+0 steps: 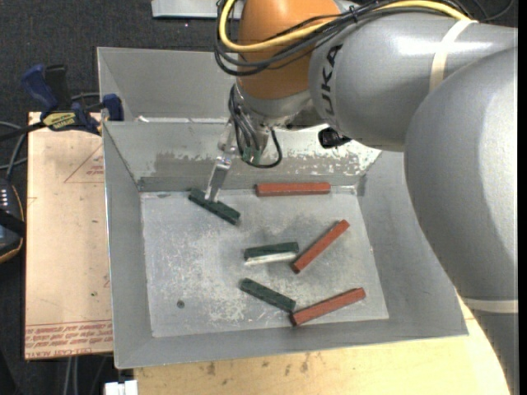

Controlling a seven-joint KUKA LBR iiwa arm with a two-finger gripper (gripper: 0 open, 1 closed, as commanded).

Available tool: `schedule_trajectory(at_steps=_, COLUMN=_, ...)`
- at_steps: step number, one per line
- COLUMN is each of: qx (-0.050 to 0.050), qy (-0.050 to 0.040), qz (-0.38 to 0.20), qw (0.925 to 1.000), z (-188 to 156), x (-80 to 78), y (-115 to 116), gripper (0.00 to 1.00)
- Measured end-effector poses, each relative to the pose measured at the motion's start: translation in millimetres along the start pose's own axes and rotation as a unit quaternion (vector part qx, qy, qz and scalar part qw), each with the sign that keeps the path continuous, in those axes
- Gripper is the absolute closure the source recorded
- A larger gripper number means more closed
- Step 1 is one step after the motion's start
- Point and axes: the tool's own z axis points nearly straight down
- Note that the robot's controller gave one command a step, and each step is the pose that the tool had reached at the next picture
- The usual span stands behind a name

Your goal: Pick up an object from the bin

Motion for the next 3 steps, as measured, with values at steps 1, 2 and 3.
schedule_trajectory(at_steps=1, qx=0.000, qy=0.0000, qz=0.000, qw=1.0000, z=0.0, x=0.0, y=0.0, gripper=0.00)
schedule_trajectory(at_steps=2, qx=0.000, qy=-0.0012, qz=0.003, qw=1.0000, z=58.5, x=11.0, y=-15.4, gripper=0.00)
schedule_trajectory(at_steps=3, qx=0.000, qy=0.0008, qz=0.069, qw=0.9976, z=107.5, x=1.4, y=-35.4, gripper=0.00)
